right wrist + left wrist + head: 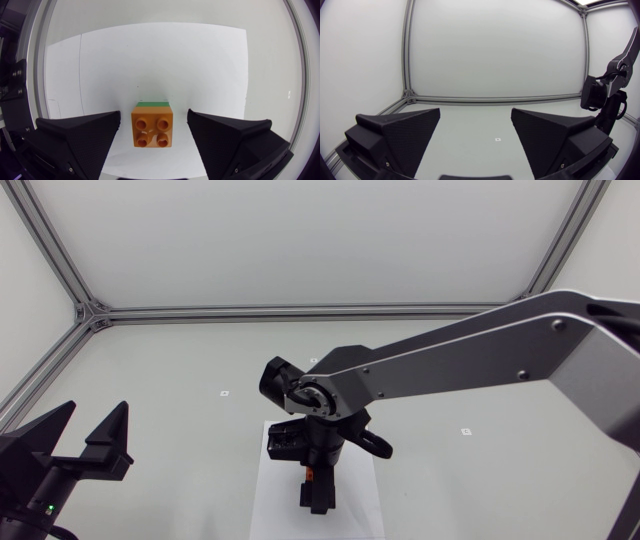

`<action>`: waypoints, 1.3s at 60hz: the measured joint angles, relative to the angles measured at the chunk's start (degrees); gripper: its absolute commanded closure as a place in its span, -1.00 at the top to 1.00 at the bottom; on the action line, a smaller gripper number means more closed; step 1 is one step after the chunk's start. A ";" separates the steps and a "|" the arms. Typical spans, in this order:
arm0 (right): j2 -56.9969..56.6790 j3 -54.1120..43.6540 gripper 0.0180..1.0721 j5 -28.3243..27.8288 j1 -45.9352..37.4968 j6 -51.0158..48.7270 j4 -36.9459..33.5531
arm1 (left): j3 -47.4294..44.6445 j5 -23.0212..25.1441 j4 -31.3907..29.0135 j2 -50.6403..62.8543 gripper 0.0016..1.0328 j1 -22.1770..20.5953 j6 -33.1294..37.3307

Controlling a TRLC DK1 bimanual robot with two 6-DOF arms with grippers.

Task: Pick up the orange 2x2 brick with the right arm and stack it on top of the green 2x2 brick in the center

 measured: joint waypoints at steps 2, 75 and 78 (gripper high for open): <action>-0.04 0.15 0.91 0.00 0.00 0.22 -0.15 | 0.00 0.02 0.00 0.00 0.92 0.00 -0.02; -44.76 -10.69 0.91 -1.44 -22.51 11.45 -0.66 | 0.00 0.02 0.00 0.00 0.92 0.00 0.00; -47.15 -13.18 0.90 -1.44 -24.15 11.50 0.79 | 0.00 0.02 0.02 0.00 0.92 -0.02 0.00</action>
